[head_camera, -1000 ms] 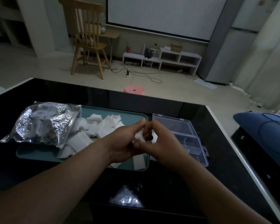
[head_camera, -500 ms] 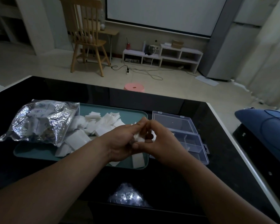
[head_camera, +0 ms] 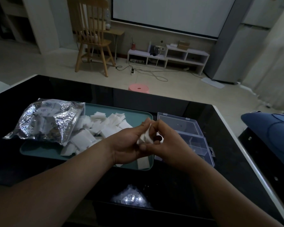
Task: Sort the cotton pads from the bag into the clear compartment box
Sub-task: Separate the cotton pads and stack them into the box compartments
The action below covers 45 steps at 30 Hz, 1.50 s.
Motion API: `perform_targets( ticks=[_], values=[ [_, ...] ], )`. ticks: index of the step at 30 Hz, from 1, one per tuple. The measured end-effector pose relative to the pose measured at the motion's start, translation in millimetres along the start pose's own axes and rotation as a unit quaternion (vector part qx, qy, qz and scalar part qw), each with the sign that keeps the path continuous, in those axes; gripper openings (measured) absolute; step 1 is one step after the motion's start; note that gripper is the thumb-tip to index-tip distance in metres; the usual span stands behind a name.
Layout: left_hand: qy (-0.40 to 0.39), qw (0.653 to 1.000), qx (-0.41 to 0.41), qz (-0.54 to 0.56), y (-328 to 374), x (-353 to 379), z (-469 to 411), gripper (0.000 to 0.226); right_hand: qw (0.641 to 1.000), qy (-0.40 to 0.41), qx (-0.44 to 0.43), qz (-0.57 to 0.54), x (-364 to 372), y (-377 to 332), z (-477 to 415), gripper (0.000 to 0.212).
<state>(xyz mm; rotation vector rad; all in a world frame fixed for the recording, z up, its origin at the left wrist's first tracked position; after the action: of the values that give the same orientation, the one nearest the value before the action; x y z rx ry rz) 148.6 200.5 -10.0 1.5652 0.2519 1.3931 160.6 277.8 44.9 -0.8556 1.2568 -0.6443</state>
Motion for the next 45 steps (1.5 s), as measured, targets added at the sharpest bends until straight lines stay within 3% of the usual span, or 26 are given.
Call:
perform_targets(
  ticks=[4, 7, 11, 16, 19, 22, 26, 29, 32, 34, 36, 40, 43, 45],
  values=[
    [-0.015, 0.999, -0.02, -0.022, -9, 5, 0, 0.059, 0.998, -0.006, -0.005, 0.068, 8, 6, -5, 0.049],
    [-0.021, 0.999, -0.027, -0.015, -13, 9, 0, 0.059, 0.989, 0.045, -0.021, 0.143, 10, 11, -8, 0.062],
    [0.014, 0.999, -0.005, -0.033, -8, 6, -2, 0.049, 0.986, 0.097, -0.021, 0.133, -1, 13, -7, 0.036],
    [0.084, 0.992, 0.054, -0.083, -1, -8, -11, 0.046, 0.976, 0.156, -0.021, 0.151, -9, 13, -3, 0.039],
    [0.075, 0.996, 0.039, -0.031, -5, -3, -15, 0.044, 0.972, 0.179, 0.0, 0.151, -8, 13, -2, 0.033],
    [0.069, 0.996, 0.053, -0.025, -9, 1, -23, 0.027, 0.972, 0.183, 0.038, 0.143, -13, 23, -7, 0.019],
    [0.162, 0.976, 0.114, -0.096, -4, -11, -28, 0.031, 0.971, 0.191, 0.091, 0.108, -27, 40, -9, 0.013],
    [0.141, 0.968, 0.123, -0.169, -2, 4, -30, 0.03, 0.97, 0.196, 0.106, 0.099, -36, 43, -7, 0.017],
    [0.112, 0.953, 0.143, -0.241, 6, 19, -43, 0.035, 0.969, 0.206, 0.138, 0.021, -61, 52, -10, 0.012],
    [0.114, 0.914, 0.181, -0.344, 20, 20, -58, 0.042, 0.956, 0.246, 0.156, -0.028, -94, 61, -11, 0.015],
    [0.099, 0.854, 0.214, -0.463, 30, 23, -69, 0.042, 0.938, 0.288, 0.179, -0.068, -128, 77, -8, 0.015],
    [0.006, 0.749, 0.184, -0.636, 6, 29, -88, 0.039, 0.923, 0.279, 0.256, -0.075, -144, 124, -8, 0.014],
    [-0.059, 0.62, 0.176, -0.762, -16, 41, -98, 0.042, 0.924, 0.26, 0.273, -0.057, -135, 143, -14, 0.014],
    [-0.082, 0.552, 0.176, -0.811, -25, 45, -102, 0.042, 0.924, 0.266, 0.272, -0.034, -136, 149, -17, 0.014]
  ],
)
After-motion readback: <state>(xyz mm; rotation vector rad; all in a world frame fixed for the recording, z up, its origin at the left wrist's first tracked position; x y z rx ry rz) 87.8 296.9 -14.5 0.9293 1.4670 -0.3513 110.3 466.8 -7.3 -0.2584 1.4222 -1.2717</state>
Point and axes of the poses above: each hand's wrist, its own z-axis away from the middle knuckle, its own x-axis out of the palm, y = z × x, the point moved 10 cm from there along -z, towards the middle knuckle, and after that the axes turned 12 degrees about x, right-handed, at the moved point
